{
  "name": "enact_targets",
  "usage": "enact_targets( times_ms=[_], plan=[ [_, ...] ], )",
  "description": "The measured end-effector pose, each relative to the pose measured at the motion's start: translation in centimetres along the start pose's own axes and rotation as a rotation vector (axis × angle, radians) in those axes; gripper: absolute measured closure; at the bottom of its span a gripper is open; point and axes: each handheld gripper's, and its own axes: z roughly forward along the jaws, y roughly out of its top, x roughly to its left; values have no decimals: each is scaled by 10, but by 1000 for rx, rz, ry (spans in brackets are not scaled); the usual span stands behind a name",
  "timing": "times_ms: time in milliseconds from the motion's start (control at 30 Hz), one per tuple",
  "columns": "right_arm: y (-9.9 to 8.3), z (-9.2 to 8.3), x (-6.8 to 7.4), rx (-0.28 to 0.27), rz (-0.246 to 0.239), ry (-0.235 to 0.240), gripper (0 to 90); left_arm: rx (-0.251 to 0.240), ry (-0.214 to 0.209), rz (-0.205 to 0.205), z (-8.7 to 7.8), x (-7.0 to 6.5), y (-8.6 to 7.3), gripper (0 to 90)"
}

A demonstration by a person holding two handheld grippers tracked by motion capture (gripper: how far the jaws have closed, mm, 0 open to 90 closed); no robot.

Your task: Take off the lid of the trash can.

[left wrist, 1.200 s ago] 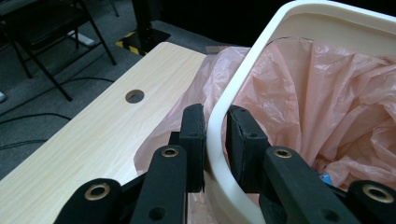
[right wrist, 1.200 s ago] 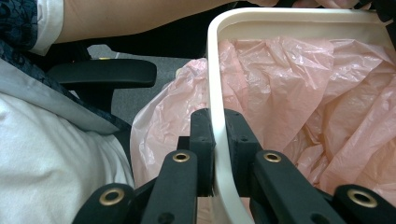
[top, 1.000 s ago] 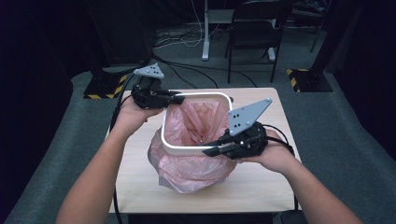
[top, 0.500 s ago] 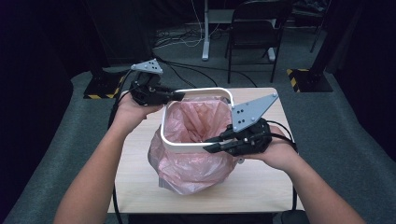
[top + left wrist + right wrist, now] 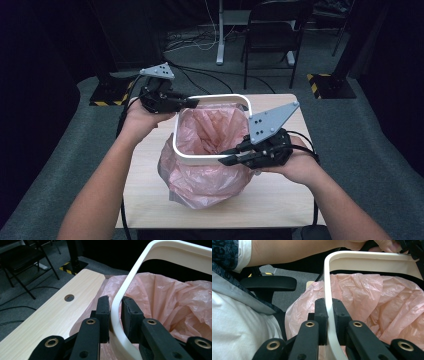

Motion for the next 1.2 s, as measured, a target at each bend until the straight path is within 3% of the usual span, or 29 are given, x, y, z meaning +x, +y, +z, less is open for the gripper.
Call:
enact_targets(
  times_ms=[233, 467, 633, 867, 1200],
  plan=[
    [-1, -3, 5, -1, -14, -9, 838, -10, 9, -5, 1, -1, 0, 629],
    [-5, -2, 5, -5, -6, -12, 839, -63, 24, -6, -2, -3, 2, 449],
    [-6, -5, 5, -17, -5, -23, 839, -72, 32, -1, -5, -4, 2, 430],
    [-7, -14, 5, -31, 6, -50, 838, -125, 58, 6, -20, -5, 3, 424],
    [-12, -29, 6, -30, 22, -118, 838, -165, 85, 11, -39, -8, 2, 425]
  ],
)
